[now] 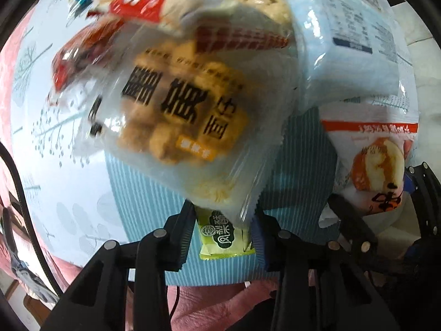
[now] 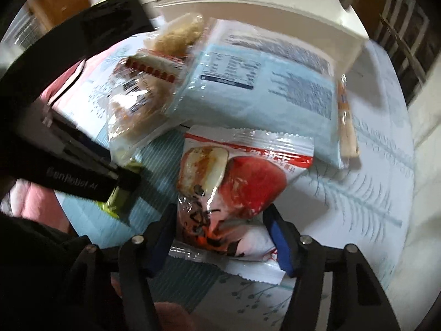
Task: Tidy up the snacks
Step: 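Lift both held packets and carry them over the white tray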
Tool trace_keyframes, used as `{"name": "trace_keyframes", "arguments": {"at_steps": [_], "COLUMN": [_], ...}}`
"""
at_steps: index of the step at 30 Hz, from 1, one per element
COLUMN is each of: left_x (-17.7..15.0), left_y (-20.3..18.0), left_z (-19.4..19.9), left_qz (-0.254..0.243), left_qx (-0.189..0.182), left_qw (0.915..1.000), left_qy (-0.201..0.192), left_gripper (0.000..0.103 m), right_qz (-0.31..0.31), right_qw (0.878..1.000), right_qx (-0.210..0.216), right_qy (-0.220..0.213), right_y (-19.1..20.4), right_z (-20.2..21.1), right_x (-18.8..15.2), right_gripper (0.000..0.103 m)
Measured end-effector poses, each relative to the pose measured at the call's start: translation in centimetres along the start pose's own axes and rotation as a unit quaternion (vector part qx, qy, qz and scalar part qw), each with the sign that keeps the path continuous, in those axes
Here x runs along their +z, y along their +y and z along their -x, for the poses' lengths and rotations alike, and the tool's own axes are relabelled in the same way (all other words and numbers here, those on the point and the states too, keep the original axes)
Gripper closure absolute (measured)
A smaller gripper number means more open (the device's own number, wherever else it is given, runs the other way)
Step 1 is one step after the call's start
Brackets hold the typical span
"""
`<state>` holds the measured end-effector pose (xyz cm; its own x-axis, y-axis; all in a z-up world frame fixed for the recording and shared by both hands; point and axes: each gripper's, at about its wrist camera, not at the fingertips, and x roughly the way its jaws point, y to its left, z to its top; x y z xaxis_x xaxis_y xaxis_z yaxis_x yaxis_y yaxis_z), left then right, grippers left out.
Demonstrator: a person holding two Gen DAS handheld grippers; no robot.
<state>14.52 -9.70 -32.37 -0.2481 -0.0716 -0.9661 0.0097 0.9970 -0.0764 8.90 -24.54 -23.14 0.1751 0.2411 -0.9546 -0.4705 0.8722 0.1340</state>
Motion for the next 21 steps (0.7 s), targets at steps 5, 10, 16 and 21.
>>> {"name": "trace_keyframes", "arguments": {"at_steps": [5, 10, 16, 21], "left_x": [-1.4, -3.1, -4.7, -5.6], "left_y": [1.5, 3.0, 4.5, 5.9], "left_z": [0.6, 1.9, 4.0, 7.4], "left_qz": [-0.012, -0.022, -0.061, -0.089], "left_qx": [-0.006, -0.019, -0.021, -0.025], "left_qw": [0.9999, 0.9994, 0.996, 0.9903], "left_qy": [-0.005, -0.019, -0.063, -0.103], "left_gripper": [0.066, 0.066, 0.066, 0.066], "right_qz": [-0.043, -0.106, -0.161, -0.187], "right_qw": [0.999, 0.993, 0.985, 0.979], "right_qx": [-0.013, -0.04, -0.062, -0.077], "right_qy": [0.02, 0.027, 0.01, -0.026], "right_y": [0.0, 0.4, 2.1, 4.5], "right_z": [-0.2, 0.2, 2.2, 4.7], "right_x": [1.0, 1.3, 1.5, 0.8], "right_gripper": [0.042, 0.042, 0.043, 0.043]}}
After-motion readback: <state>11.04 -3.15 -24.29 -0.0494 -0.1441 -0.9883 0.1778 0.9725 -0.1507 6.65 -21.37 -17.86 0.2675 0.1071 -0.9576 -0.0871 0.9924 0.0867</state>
